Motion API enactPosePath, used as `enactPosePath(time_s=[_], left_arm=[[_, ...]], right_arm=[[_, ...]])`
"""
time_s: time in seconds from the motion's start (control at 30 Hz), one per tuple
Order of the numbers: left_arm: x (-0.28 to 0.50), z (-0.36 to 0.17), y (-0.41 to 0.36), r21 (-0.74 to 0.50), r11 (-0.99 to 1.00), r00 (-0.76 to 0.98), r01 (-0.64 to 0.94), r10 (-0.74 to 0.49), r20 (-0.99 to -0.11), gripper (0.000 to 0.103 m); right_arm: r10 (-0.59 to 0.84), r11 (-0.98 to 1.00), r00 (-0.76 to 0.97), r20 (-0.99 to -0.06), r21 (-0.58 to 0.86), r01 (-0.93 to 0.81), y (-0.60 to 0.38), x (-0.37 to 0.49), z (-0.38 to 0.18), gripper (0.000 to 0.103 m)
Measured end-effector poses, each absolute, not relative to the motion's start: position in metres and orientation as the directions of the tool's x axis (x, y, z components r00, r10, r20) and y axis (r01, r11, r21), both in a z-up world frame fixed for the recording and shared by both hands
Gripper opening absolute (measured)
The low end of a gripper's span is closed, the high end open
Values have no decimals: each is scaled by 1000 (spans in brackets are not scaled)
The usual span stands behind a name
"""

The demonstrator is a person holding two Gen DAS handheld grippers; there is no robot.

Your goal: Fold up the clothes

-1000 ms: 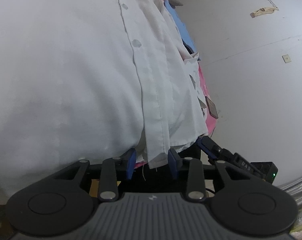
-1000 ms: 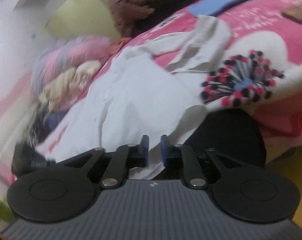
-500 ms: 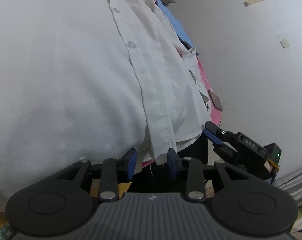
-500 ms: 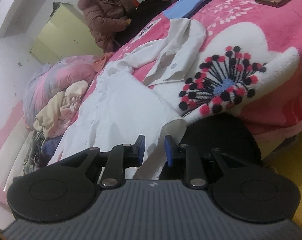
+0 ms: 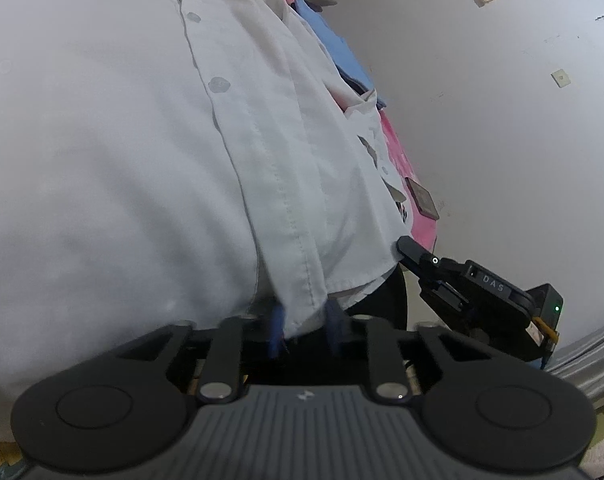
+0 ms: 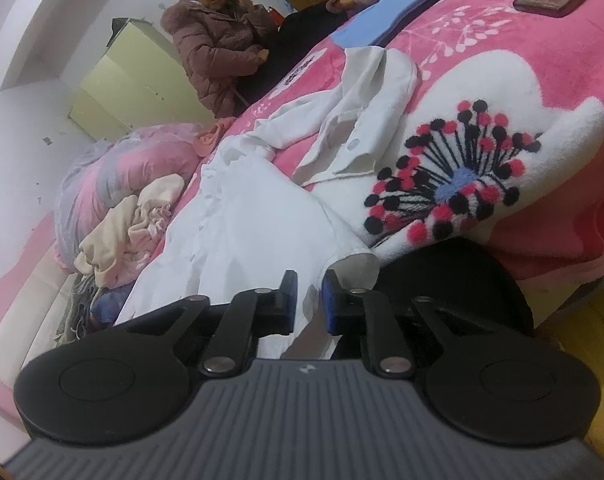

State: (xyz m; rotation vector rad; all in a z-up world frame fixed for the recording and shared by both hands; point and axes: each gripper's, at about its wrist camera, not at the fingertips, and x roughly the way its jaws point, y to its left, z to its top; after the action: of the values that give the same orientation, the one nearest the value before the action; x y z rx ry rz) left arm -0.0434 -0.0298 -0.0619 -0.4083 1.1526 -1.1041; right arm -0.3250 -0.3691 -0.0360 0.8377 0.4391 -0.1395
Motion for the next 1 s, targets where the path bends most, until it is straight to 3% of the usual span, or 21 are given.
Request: enactPosePath(time_s=[0.13, 0.47, 1.0], left_arm=[[-45, -58, -20, -758, 449, -5, 473, -859, -513, 13], [-54, -44, 11, -766, 418, -30, 488, -869, -493, 11], [-64, -51, -16, -625, 498, -44, 602, -760, -648, 11]], right_arm=[[29, 660, 914, -406, 694, 287, -372, -331, -35, 1], [12, 598, 937, -348, 754, 272, -388, -344, -31, 0], [-38, 692, 886, -463, 628, 358, -381, -338, -30, 0]])
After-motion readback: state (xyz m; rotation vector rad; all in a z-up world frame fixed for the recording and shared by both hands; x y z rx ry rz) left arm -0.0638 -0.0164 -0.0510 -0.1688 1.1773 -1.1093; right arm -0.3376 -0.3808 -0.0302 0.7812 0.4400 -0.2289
